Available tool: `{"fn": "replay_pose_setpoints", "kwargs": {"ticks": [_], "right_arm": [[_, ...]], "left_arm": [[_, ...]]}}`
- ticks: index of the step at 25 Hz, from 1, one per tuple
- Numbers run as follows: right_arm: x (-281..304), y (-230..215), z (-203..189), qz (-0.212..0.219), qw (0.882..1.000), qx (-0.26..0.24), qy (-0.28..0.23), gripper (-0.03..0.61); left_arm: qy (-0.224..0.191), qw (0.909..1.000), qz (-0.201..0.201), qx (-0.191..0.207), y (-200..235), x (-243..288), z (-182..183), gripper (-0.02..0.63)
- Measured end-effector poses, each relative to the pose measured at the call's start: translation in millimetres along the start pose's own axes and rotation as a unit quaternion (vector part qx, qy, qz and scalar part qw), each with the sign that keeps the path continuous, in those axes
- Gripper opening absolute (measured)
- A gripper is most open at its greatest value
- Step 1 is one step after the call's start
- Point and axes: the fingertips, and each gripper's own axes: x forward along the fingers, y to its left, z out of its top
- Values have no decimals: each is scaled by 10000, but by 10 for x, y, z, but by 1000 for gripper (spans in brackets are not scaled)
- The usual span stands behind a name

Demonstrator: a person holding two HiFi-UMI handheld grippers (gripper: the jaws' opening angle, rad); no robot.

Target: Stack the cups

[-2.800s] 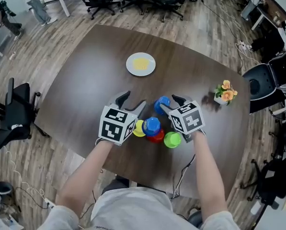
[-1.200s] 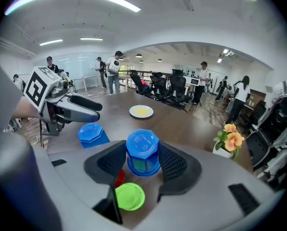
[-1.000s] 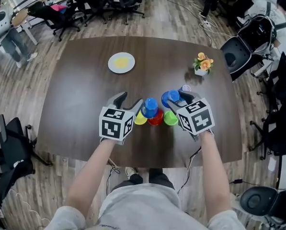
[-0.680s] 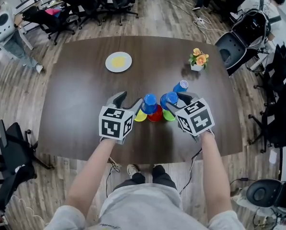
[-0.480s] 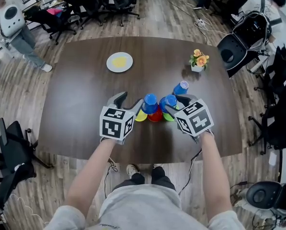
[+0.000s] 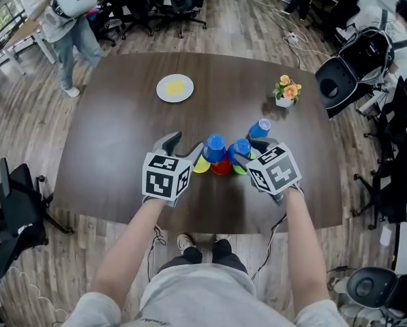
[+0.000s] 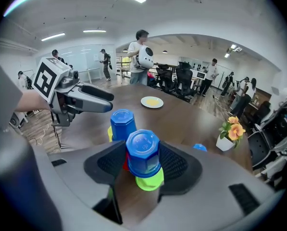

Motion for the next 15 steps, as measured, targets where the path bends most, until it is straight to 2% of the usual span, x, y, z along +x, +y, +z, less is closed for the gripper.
{"fn": "replay_pose_setpoints", "kwargs": {"ticks": [6,15], "right_arm": [[51,44,27,111,9999,-19,2,219],[-79,16,115,128,9994,126,-295,219]], "left_arm": [[-39,10000,62,-16,56,-25,42,258],[-180,9998,25,89,-25,-41,214,258]]}}
